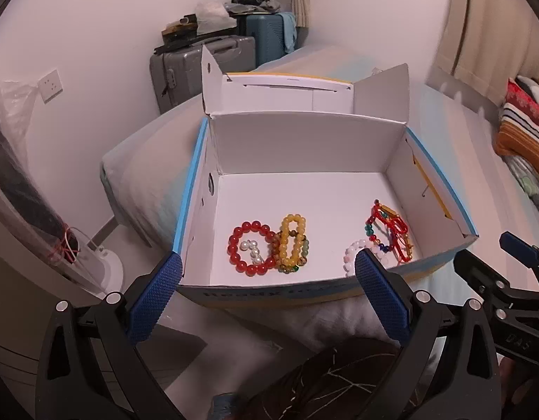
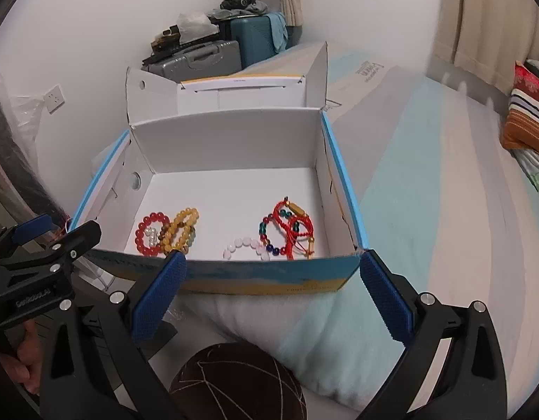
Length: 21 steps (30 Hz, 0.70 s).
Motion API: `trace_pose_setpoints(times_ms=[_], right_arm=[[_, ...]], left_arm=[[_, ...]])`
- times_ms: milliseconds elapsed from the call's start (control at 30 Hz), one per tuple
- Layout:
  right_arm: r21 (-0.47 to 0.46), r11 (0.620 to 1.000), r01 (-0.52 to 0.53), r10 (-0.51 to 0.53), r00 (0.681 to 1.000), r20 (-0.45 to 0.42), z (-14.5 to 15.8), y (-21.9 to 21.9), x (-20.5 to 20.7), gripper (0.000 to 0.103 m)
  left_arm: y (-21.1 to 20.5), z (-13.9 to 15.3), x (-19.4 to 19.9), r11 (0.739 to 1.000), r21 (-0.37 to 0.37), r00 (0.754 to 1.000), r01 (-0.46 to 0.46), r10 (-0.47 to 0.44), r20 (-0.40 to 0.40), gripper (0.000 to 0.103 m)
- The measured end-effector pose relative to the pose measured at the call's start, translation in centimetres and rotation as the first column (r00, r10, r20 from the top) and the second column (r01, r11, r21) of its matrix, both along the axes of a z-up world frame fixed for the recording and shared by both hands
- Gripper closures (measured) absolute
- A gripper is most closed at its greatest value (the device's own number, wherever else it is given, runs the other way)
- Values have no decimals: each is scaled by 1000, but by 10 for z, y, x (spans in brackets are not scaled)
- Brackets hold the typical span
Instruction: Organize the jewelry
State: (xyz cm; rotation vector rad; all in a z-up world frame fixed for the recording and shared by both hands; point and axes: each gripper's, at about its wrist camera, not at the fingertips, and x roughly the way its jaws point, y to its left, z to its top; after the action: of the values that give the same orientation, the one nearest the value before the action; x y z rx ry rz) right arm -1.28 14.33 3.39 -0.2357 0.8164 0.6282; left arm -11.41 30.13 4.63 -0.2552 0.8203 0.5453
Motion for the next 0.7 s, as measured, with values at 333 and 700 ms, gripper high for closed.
trace_pose_setpoints(times_ms=[333, 700], right_arm=[[-7, 1000, 16, -16, 1000, 5, 0, 0, -4, 8], [-5, 1000, 23, -23, 1000, 4, 1, 0, -3, 8]], left_arm=[[-6, 0, -5, 1000, 7, 1000, 18, -18, 4, 6], [-6, -2, -3, 1000, 7, 1000, 23, -23, -7, 6]])
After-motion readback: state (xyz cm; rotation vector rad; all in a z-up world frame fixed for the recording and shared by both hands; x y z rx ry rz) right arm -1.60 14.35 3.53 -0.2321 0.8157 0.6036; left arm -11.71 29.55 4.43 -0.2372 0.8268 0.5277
